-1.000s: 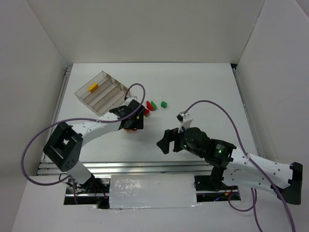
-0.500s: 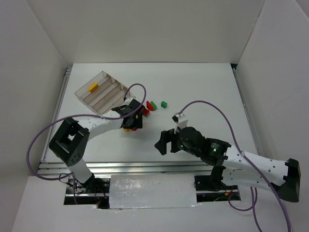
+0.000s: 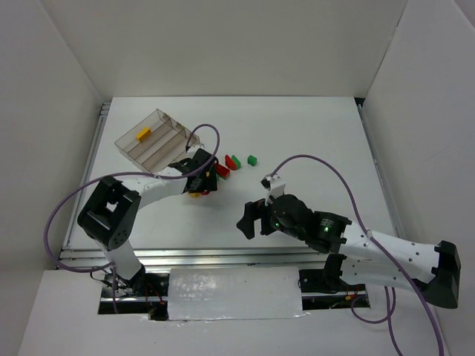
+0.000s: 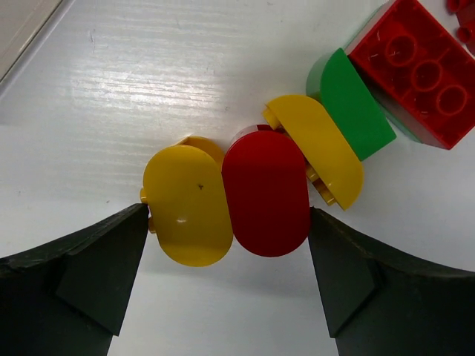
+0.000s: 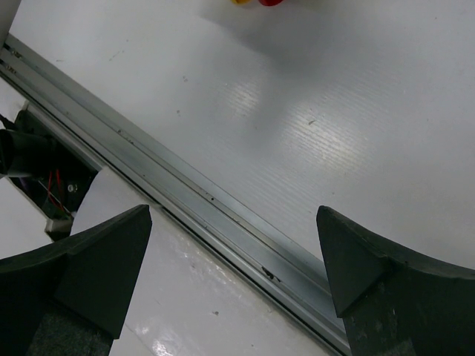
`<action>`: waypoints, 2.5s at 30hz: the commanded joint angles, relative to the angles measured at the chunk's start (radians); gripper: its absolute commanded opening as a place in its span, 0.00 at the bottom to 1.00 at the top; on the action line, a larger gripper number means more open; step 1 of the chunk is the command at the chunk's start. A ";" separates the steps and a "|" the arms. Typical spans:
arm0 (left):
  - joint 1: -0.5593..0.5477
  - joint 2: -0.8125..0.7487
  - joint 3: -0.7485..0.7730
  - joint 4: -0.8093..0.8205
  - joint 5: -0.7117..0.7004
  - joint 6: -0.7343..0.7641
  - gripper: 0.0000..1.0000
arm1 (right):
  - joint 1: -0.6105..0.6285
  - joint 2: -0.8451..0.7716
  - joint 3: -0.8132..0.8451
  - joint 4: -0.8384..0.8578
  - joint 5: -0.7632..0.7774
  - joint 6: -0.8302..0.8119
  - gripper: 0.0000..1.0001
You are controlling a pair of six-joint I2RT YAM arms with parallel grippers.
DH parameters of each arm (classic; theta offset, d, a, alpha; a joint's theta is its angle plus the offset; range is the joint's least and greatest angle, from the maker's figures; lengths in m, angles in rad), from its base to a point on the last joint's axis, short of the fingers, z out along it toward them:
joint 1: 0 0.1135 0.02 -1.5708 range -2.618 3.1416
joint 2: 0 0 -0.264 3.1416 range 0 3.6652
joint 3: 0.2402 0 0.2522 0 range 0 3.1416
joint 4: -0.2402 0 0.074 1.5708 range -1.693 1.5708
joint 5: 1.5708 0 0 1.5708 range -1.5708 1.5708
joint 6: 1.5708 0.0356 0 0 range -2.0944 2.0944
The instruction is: Sort the legos into containers by color
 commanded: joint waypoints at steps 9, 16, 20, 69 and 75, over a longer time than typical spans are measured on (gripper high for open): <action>0.022 0.096 -0.018 0.011 0.042 -0.024 0.96 | 0.002 0.048 0.042 0.056 -0.012 -0.016 1.00; 0.022 0.032 -0.071 0.046 0.075 -0.007 0.72 | 0.000 0.050 0.044 0.060 -0.010 -0.016 1.00; 0.019 -0.021 -0.120 0.062 0.089 0.002 0.28 | 0.002 0.047 0.039 0.065 0.010 0.004 1.00; -0.335 -0.630 -0.297 0.333 0.428 0.380 0.09 | -0.368 0.309 -0.027 0.405 -0.711 0.369 0.36; -0.335 -0.643 -0.283 0.321 0.416 0.386 0.54 | -0.368 0.303 -0.045 0.466 -0.708 0.329 0.00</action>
